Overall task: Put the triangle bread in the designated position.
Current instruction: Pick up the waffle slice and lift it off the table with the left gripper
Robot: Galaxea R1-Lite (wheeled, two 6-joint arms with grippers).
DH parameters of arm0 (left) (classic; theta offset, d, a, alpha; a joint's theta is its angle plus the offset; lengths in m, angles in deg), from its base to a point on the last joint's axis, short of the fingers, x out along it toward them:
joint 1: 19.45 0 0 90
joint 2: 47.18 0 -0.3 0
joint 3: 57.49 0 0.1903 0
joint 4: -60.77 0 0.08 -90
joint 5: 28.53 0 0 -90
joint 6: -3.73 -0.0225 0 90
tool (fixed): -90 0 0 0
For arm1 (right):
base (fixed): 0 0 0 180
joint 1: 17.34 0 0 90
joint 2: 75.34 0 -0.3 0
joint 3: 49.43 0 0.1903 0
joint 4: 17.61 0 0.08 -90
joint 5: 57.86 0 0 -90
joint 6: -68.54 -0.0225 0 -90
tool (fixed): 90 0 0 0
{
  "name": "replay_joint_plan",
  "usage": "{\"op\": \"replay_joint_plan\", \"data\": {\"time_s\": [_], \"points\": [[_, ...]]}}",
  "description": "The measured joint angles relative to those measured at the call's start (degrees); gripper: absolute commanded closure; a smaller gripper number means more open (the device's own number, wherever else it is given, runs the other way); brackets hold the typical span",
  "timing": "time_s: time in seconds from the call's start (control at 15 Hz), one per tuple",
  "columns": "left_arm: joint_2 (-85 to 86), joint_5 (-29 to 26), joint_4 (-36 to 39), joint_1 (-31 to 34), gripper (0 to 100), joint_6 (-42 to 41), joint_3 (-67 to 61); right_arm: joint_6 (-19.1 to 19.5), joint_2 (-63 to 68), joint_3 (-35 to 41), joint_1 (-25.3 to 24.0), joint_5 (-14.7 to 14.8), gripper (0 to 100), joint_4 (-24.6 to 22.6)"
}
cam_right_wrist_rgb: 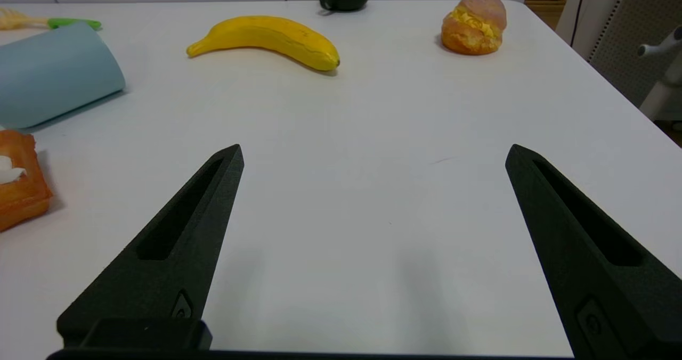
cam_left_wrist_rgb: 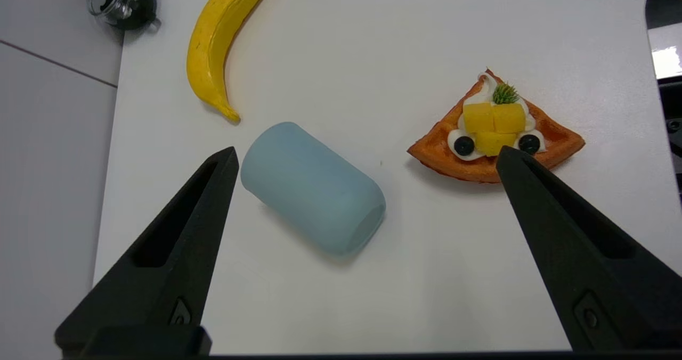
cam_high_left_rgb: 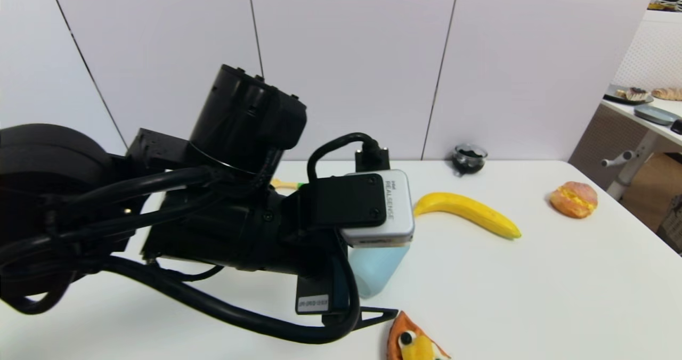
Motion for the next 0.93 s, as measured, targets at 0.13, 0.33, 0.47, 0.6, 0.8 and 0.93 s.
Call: {"op": "replay_joint_plan", "data": {"time_s": [0.13,0.33,0.47,0.6,0.8,0.93], "points": [[-3.1,-0.1,0.0,-1.2,0,-5.1,2.5,0.0,0.0,0.0,0.0,0.0,0,0.0],[-7.1,-0.8,0.0,-3.3,0,-13.8,5.0,0.0,0.0,0.0,0.0,0.0,0,0.0],[-9.3,-1.0,-0.1,-5.0,0,-18.3,5.4,0.0,0.0,0.0,0.0,0.0,0,0.0],[-11.0,-1.2,-0.1,-6.1,0,-21.6,5.6,-0.1,0.0,0.0,0.0,0.0,0,0.0],[-12.0,-1.2,-1.8,-7.8,0,-19.5,6.6,-0.1,0.0,0.0,0.0,0.0,0,0.0],[-12.2,-1.0,-4.3,-8.9,0,-15.0,9.5,0.0,0.0,0.0,0.0,0.0,0,0.0]]}}
